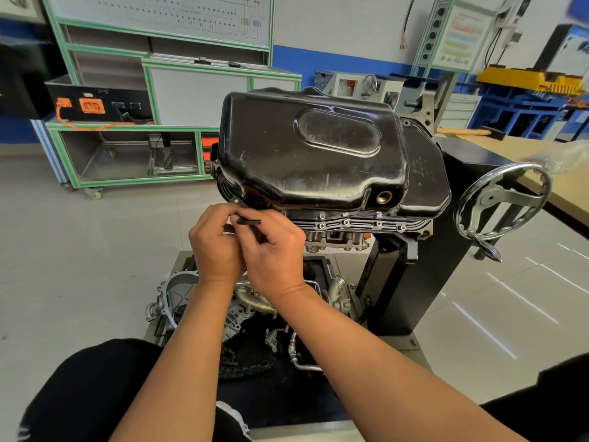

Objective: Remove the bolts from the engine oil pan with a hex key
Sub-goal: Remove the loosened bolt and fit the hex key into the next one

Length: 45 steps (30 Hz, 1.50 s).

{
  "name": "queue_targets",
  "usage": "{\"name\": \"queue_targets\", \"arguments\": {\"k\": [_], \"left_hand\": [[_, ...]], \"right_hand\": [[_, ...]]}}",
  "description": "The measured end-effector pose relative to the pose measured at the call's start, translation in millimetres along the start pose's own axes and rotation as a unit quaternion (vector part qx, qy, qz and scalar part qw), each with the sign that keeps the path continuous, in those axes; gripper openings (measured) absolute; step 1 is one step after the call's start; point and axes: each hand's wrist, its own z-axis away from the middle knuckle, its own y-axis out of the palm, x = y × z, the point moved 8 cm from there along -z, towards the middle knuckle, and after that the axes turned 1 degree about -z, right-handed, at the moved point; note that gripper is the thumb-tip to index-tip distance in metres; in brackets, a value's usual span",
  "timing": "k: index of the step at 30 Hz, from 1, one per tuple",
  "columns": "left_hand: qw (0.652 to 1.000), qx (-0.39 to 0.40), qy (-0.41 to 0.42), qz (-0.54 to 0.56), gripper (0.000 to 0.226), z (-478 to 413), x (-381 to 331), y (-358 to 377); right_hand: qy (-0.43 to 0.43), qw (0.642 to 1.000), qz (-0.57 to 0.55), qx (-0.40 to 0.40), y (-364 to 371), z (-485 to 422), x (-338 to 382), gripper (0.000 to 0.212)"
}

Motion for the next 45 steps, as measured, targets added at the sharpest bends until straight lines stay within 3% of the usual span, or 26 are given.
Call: {"name": "queue_targets", "arguments": {"k": [5,11,15,19,24,26,29,31,35,36,39,41,43,45], "left_hand": [[0.999,0.022,0.022,0.014,0.02,5.9,-9.0,0.5],[1.0,-0.008,0.001,-0.019,0.026,-0.5,-5.9,-1.1],[0.998,0.003,-0.033,0.054,0.022,2.9,1.0,7.2],[1.0,0.03,-0.001,0.009,0.018,11.1,3.6,22.6],[0.992,0.053,-0.076,0.081,0.034,10.4,13.5,31.0],[0.994,0.061,-0.07,0.065,0.039,9.2,10.3,30.6],[0.997,0.053,-0.059,0.003,0.022,9.3,7.5,25.3],[0.99,0.036,-0.135,0.01,0.021,12.5,14.9,18.4],[0.931,-0.004,-0.339,0.135,0.022,32.0,24.6,8.4],[0.894,-0.015,-0.4,0.203,0.019,40.0,24.8,9.2],[0.729,-0.014,-0.531,0.431,0.018,60.6,5.1,26.5],[0.661,0.013,-0.563,0.496,0.02,65.4,-17.7,40.8],[0.637,0.057,-0.574,0.511,0.02,66.7,-44.6,59.2],[0.637,0.118,-0.573,0.502,0.021,70.5,-73.5,83.4]], "right_hand": [[-0.004,1.0,0.006,-0.009,-3.4,3.4,-1.9,0.016],[-0.023,0.999,0.02,-0.026,-5.5,0.8,4.9,0.013],[-0.028,0.999,0.028,-0.004,-3.9,-0.9,4.8,0.017],[-0.028,0.996,0.088,0.003,-6.6,1.4,-4.0,0.013],[-0.033,0.995,0.098,0.01,-9.0,2.7,-7.5,0.014],[-0.027,0.995,0.098,0.011,-9.1,4.2,-9.1,0.014],[-0.011,0.997,0.082,0.006,-11.4,6.6,-9.2,0.011],[0.012,0.998,0.059,-0.004,-18.2,8.0,-8.9,0.007],[0.122,0.991,-0.046,-0.038,-44.0,18.4,-9.6,0.011],[0.161,0.981,-0.092,-0.052,-53.3,21.0,-10.9,0.013],[0.24,0.947,-0.184,-0.112,-92.2,19.7,-17.4,0.013],[0.275,0.929,-0.21,-0.132,-121.5,12.8,-25.2,0.014],[0.305,0.915,-0.233,-0.125,-149.3,3.3,-32.6,0.019],[0.331,0.909,-0.237,-0.094,-177.0,-3.9,-37.2,0.017]]}}
